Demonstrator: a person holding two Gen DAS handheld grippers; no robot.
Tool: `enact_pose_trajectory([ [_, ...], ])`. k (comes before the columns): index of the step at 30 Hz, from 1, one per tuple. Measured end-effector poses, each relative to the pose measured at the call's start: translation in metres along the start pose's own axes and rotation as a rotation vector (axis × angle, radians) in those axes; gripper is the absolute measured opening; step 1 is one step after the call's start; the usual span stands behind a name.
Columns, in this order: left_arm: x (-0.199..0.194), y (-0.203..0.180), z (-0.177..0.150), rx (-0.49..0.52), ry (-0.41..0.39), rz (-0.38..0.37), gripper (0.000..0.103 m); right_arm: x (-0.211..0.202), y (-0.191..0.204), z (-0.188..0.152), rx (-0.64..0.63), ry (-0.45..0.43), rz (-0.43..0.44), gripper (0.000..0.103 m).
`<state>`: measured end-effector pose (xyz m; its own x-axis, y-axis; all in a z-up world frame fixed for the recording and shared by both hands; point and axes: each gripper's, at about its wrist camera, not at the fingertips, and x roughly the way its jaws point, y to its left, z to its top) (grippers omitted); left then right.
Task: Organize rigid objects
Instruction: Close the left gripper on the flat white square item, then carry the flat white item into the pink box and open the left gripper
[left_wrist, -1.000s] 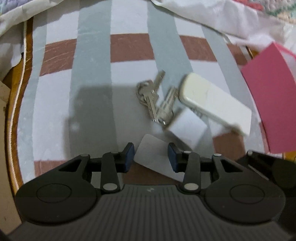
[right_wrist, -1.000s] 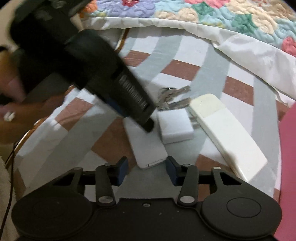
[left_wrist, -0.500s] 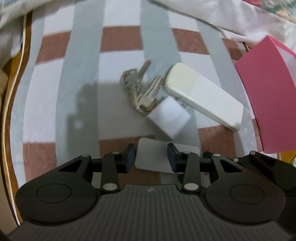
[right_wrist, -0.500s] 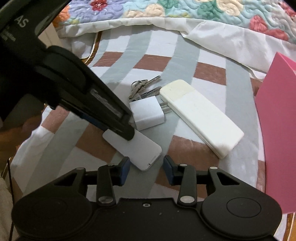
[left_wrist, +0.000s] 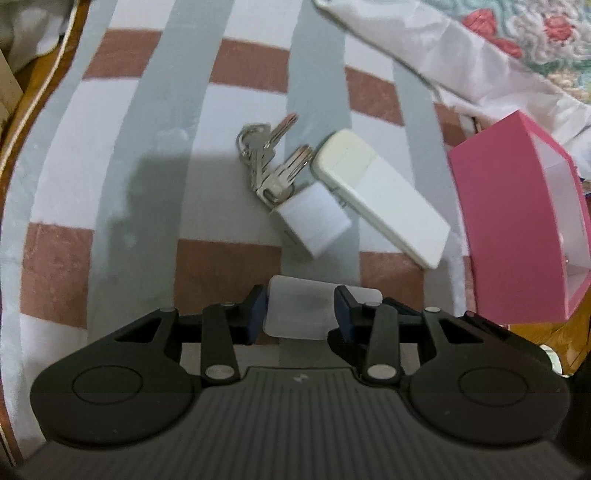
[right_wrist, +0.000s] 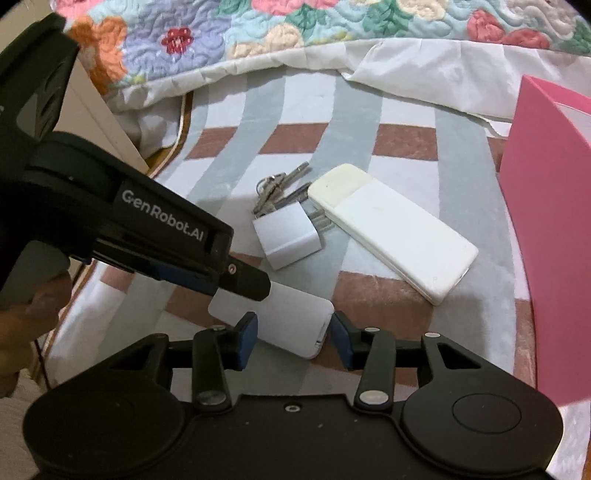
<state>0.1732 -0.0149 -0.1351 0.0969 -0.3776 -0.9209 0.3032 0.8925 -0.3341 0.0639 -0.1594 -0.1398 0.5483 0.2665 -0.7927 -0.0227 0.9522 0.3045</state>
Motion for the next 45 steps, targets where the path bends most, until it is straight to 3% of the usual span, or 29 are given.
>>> enact_pose_trajectory([
  [7,-0.032,-0.02,-0.016,0.046,-0.094,-0.028,0.037,-0.034,0.002,0.009,-0.056,-0.058,-0.013,0.052],
  [19,-0.1,-0.074,-0.035,0.108,-0.231,-0.132,0.037,-0.115,0.008,0.019,-0.233,-0.185,-0.144,0.053],
  [28,-0.114,-0.128,-0.013,0.179,-0.243,-0.185,0.038,-0.165,-0.017,0.028,-0.224,-0.278,-0.231,0.053],
  [33,-0.109,-0.157,0.006,0.222,-0.265,-0.19,0.038,-0.177,-0.041,0.029,-0.162,-0.285,-0.223,0.052],
  [39,-0.09,-0.199,0.028,0.331,-0.283,-0.175,0.038,-0.177,-0.071,0.026,-0.084,-0.282,-0.212,0.045],
  [41,-0.074,-0.212,0.036,0.354,-0.213,-0.252,0.037,-0.175,-0.082,0.026,-0.058,-0.284,-0.16,0.021],
  [43,-0.053,-0.223,0.043,0.325,-0.083,-0.37,0.034,-0.17,-0.087,0.029,-0.04,-0.282,-0.127,0.019],
  [45,-0.038,-0.24,0.041,0.354,-0.117,-0.322,0.034,-0.157,-0.086,0.034,-0.081,-0.257,-0.158,0.019],
])
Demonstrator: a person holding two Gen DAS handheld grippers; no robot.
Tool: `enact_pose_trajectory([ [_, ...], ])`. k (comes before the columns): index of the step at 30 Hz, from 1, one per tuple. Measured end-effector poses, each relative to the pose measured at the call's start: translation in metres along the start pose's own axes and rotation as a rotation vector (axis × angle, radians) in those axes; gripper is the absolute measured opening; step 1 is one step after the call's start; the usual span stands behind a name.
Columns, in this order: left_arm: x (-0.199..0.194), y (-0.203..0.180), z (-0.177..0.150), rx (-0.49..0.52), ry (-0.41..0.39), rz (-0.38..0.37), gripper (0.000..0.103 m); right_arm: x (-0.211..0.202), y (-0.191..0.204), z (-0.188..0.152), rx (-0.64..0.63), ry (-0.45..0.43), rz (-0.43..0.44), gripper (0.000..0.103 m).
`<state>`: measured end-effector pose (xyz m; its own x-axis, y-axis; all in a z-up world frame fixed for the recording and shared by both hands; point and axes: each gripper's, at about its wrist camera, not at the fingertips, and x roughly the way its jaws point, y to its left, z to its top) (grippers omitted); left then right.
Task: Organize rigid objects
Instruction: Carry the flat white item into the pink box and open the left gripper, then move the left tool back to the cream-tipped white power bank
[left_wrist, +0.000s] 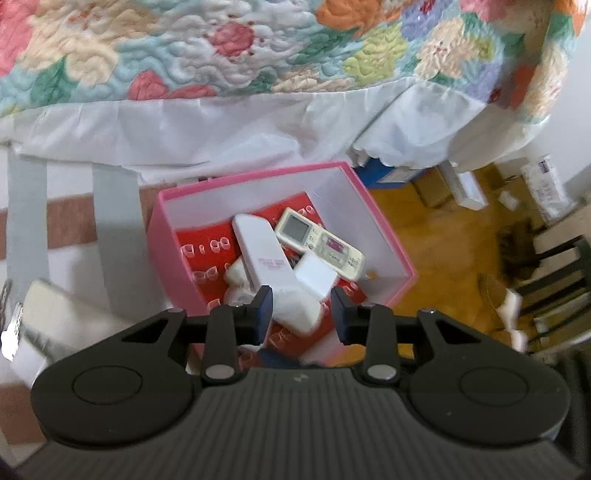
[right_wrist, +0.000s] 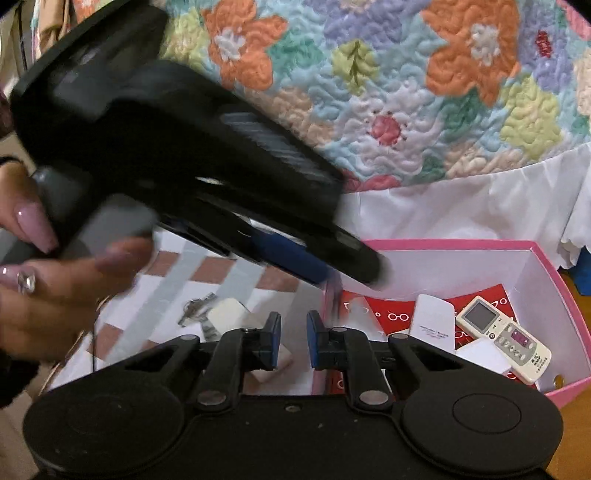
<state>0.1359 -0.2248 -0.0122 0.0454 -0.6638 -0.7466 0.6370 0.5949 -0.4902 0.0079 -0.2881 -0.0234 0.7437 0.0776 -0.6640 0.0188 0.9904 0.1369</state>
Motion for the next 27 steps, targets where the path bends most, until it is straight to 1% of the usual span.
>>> enact_pose_trajectory([
  [1,0.008,-0.005,0.0,0.025,-0.019,0.044,0.033,0.006,-0.001,-0.001,-0.007,0.004,0.0,0.019],
  [2,0.016,-0.006,0.001,0.032,-0.022,0.066,0.033,0.012,-0.005,-0.002,0.006,0.017,0.009,0.019],
  [5,0.036,0.002,0.001,-0.004,0.025,0.056,0.033,0.021,-0.02,-0.008,0.076,0.043,-0.001,0.019],
  [6,0.038,0.003,0.0,-0.002,0.027,0.061,0.033,0.021,-0.023,-0.01,0.083,0.043,0.0,0.019],
  [8,0.039,0.007,-0.001,0.025,0.031,0.098,0.033,0.017,-0.029,-0.014,0.084,0.053,-0.01,0.019],
  [10,0.035,0.01,-0.002,0.05,0.04,0.136,0.033,0.01,-0.033,-0.012,0.085,0.056,-0.026,0.021],
  [14,0.01,0.015,-0.003,0.087,0.052,0.211,0.033,-0.013,-0.036,0.0,0.098,0.062,-0.029,0.023],
  [16,-0.008,0.017,-0.004,0.123,0.043,0.246,0.035,-0.026,-0.03,0.008,0.09,0.062,-0.004,0.025],
  [17,-0.018,0.018,-0.004,0.136,0.041,0.256,0.038,-0.032,-0.024,0.014,0.081,0.061,0.02,0.027],
  [19,-0.037,0.023,-0.005,0.15,0.043,0.281,0.038,-0.039,-0.01,0.022,0.053,0.064,0.055,0.03],
  [22,-0.063,0.037,-0.008,0.142,0.046,0.312,0.04,-0.036,0.012,0.035,0.009,0.078,0.126,0.031],
  [24,-0.077,0.049,-0.01,0.128,0.048,0.325,0.041,-0.029,0.026,0.036,-0.002,0.092,0.177,0.031],
  [27,-0.092,0.074,-0.016,0.094,0.049,0.344,0.041,-0.01,0.044,0.039,-0.019,0.123,0.233,0.031],
])
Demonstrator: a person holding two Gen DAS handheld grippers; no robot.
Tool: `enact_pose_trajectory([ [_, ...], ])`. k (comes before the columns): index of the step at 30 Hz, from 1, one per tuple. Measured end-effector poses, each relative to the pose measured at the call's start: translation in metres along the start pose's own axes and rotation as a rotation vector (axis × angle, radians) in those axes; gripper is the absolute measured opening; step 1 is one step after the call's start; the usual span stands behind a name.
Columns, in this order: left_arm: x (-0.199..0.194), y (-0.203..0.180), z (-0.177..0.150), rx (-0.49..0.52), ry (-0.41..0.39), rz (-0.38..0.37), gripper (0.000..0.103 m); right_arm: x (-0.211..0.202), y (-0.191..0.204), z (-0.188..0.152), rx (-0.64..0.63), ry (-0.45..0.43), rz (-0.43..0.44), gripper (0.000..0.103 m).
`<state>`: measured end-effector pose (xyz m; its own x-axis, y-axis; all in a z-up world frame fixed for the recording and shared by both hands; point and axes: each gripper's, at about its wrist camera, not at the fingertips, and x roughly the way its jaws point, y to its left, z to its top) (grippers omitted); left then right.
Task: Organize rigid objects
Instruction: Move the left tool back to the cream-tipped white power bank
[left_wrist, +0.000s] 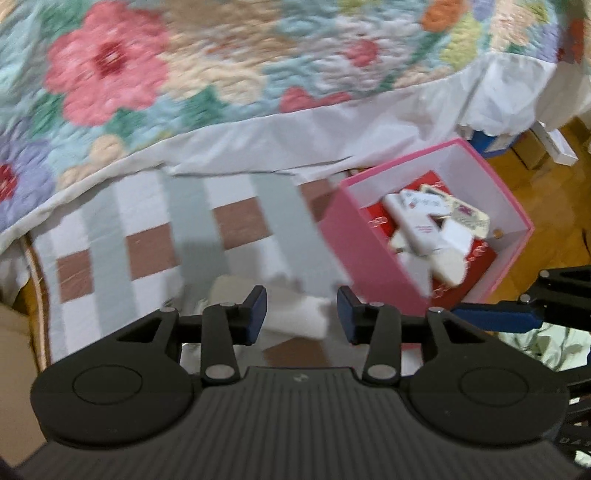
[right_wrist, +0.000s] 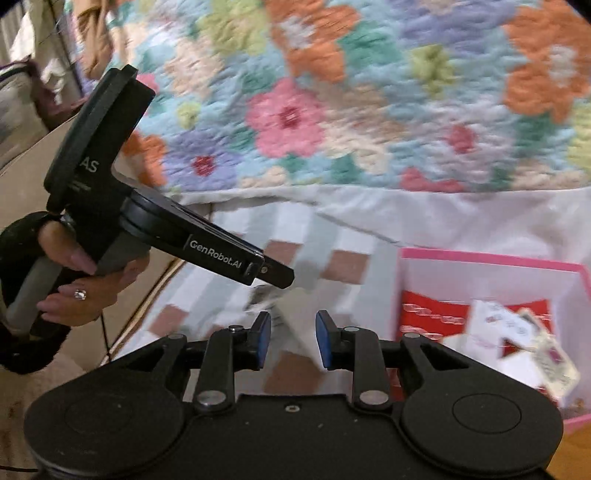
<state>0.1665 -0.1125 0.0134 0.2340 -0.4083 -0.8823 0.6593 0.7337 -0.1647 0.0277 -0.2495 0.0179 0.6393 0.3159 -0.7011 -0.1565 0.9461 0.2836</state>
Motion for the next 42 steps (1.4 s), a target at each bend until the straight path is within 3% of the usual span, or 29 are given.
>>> enact_pose_trajectory([
  [2,0.002,0.023,-0.008,-0.043,0.007,-0.002,0.041,0.012,0.009,0.001,-0.026,0.016,0.02,0.034],
  [5,0.008,0.055,-0.018,-0.134,0.006,-0.034,0.041,0.034,0.021,-0.001,-0.046,0.051,0.031,0.045],
  [11,0.035,0.092,-0.032,-0.214,-0.025,-0.062,0.042,0.091,0.021,-0.026,-0.014,0.123,-0.077,0.063],
  [18,0.096,0.104,-0.029,-0.212,-0.006,-0.069,0.042,0.136,0.014,-0.063,-0.023,0.112,-0.245,0.067],
  [24,0.138,0.106,-0.028,-0.241,-0.01,-0.032,0.042,0.168,0.001,-0.057,-0.127,0.111,-0.311,0.072],
  [28,0.144,0.108,-0.033,-0.271,-0.018,-0.01,0.04,0.19,-0.008,-0.049,-0.143,0.16,-0.294,0.079],
  [31,0.137,0.111,-0.04,-0.308,-0.002,-0.059,0.04,0.202,-0.007,-0.044,-0.132,0.208,-0.294,0.084],
  [33,0.133,0.111,-0.043,-0.327,0.008,-0.089,0.039,0.204,-0.007,-0.042,-0.142,0.22,-0.257,0.084],
  [37,0.117,0.103,-0.053,-0.367,0.012,-0.124,0.038,0.195,-0.008,-0.043,-0.115,0.244,-0.249,0.067],
  [42,0.114,0.083,-0.064,-0.402,0.05,-0.199,0.036,0.176,-0.007,-0.054,0.049,0.29,-0.23,0.06],
])
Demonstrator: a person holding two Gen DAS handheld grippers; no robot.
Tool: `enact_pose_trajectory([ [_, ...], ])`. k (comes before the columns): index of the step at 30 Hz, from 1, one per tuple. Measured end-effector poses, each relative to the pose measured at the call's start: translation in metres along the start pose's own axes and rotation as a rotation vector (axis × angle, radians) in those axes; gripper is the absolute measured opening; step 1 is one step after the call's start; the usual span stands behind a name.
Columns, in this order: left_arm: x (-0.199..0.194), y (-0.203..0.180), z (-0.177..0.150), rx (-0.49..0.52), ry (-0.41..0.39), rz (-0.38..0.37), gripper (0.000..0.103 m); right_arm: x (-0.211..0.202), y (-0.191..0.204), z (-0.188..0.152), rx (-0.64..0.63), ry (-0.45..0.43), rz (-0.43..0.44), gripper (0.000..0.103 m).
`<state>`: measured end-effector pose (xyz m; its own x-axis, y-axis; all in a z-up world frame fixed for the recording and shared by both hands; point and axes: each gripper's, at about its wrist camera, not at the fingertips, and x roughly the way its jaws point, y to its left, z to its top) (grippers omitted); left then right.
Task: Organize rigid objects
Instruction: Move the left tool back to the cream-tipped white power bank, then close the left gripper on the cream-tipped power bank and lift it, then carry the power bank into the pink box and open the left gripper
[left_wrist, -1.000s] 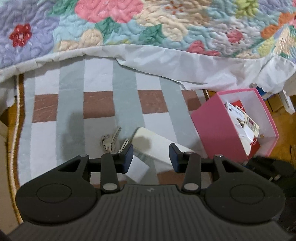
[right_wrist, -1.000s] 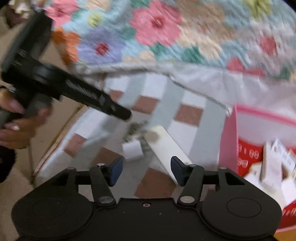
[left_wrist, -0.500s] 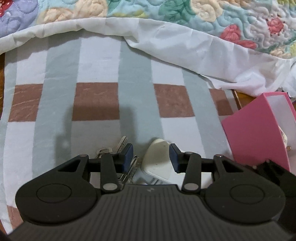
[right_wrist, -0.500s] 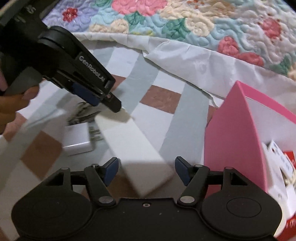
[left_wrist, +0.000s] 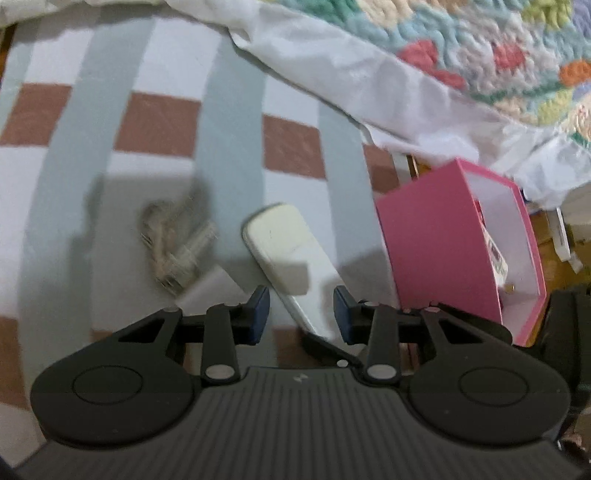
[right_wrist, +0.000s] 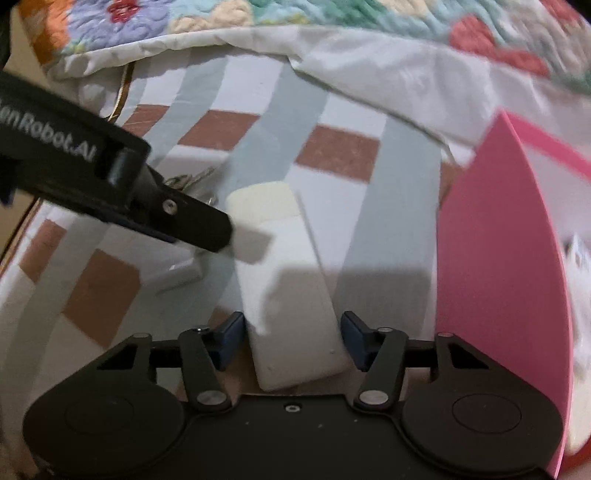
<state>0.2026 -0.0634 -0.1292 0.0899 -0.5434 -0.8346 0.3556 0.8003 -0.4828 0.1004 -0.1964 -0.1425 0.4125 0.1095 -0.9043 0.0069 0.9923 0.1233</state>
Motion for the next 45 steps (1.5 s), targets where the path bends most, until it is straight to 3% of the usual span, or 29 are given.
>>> enact_pose_trajectory([
  [5,0.021,-0.016,-0.018,0.029,0.053,0.031,0.031,-0.013,-0.004,-0.02,0.147,0.068,0.141,0.055],
  [8,0.03,-0.015,-0.024,0.035,0.057,0.079,0.031,-0.015,0.001,-0.026,0.094,0.056,0.148,0.055],
  [10,0.033,-0.013,-0.025,0.017,0.044,0.067,0.032,-0.014,0.003,-0.024,0.064,0.034,0.146,0.059],
  [13,0.037,-0.01,-0.023,0.002,0.026,0.054,0.034,-0.004,0.006,-0.018,0.019,0.0,0.124,0.069],
  [16,0.04,-0.01,-0.023,-0.001,0.003,0.032,0.034,0.004,0.017,-0.013,-0.08,-0.055,0.068,0.073],
  [18,0.04,-0.012,-0.023,0.012,-0.011,0.037,0.035,0.007,0.024,-0.015,-0.139,-0.08,0.028,0.073],
  [24,0.041,-0.008,-0.025,-0.044,-0.05,0.03,0.035,0.002,0.023,-0.016,-0.109,-0.09,-0.007,0.066],
  [31,0.036,-0.02,-0.033,0.053,-0.063,0.04,0.034,-0.006,0.003,-0.022,-0.064,-0.13,0.049,0.063],
  [35,0.025,-0.032,-0.038,0.113,-0.079,0.025,0.034,-0.018,0.012,-0.032,-0.157,-0.175,-0.02,0.063],
  [39,0.007,-0.051,-0.047,0.216,-0.136,0.047,0.034,-0.032,0.008,-0.037,-0.13,-0.228,-0.021,0.062],
  [43,-0.022,-0.066,-0.053,0.276,-0.2,0.009,0.034,-0.058,0.01,-0.041,-0.167,-0.309,-0.073,0.062],
  [45,-0.037,-0.068,-0.055,0.27,-0.244,-0.005,0.028,-0.076,0.01,-0.042,-0.183,-0.36,-0.088,0.062],
])
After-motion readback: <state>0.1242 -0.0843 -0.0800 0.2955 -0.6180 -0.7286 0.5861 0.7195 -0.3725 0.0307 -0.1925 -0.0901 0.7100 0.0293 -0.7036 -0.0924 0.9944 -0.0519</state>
